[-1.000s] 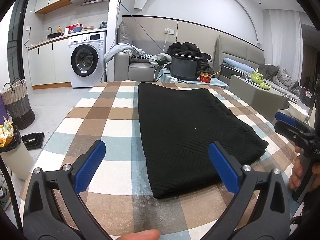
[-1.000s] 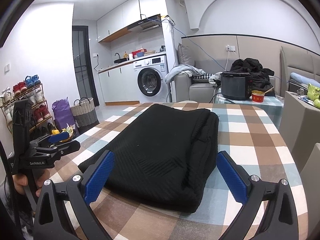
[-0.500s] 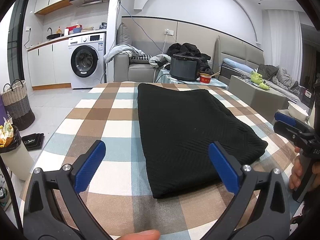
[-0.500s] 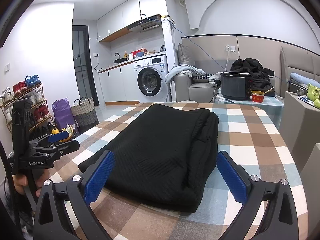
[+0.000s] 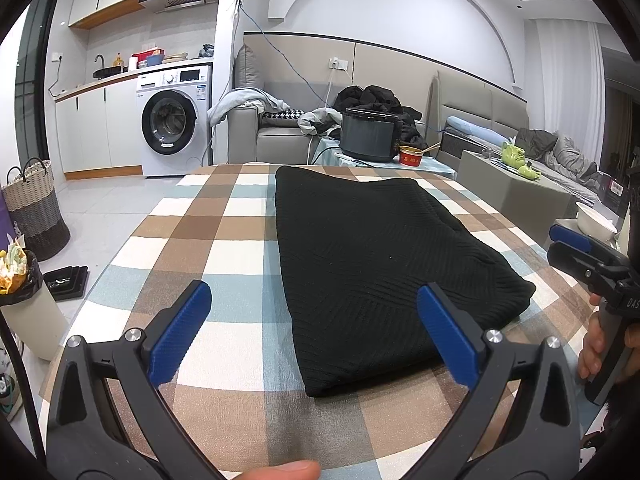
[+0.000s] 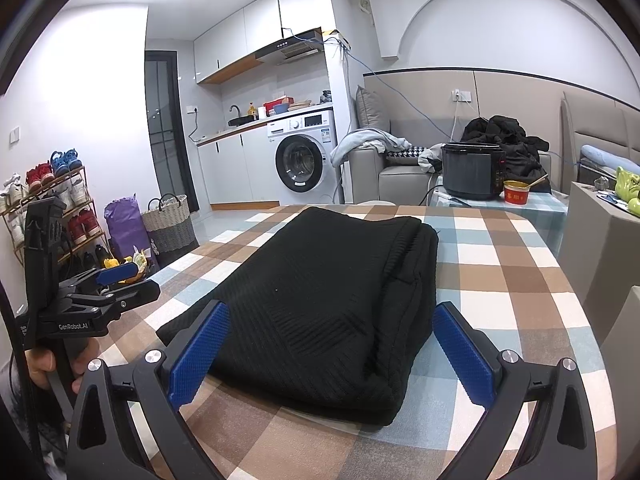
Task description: Fold small clothes
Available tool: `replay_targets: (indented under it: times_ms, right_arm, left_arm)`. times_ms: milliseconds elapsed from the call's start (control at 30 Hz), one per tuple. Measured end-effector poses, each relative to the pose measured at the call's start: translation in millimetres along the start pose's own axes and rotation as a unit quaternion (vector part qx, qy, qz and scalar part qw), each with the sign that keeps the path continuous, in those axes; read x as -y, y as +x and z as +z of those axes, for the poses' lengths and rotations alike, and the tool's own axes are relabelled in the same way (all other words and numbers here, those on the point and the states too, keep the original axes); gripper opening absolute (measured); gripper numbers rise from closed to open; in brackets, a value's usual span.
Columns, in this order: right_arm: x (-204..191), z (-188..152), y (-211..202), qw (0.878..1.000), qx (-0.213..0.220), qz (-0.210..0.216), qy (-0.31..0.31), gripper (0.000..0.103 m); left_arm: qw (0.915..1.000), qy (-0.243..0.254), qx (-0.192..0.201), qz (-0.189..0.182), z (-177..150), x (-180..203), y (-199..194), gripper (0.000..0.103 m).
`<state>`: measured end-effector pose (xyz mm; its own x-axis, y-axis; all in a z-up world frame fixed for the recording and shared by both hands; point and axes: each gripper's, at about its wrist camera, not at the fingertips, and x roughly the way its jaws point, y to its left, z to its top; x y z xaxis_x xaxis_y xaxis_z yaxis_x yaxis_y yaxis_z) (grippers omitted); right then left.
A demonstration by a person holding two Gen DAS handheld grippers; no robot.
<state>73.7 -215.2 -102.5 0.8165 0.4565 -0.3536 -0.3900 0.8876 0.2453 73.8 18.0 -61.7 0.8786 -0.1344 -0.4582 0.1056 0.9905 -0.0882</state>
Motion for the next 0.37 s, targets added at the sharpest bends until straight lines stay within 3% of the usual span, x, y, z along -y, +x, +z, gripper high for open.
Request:
replay_targets:
  times_ms: [367]
  right_arm:
    - [0.1,0.2,-0.4,1.0,-0.001,0.001,0.0,0.103]
  left_arm:
    - [1.0,0.0,0.003,0.001,-0.2,1.4,-0.7,0.102]
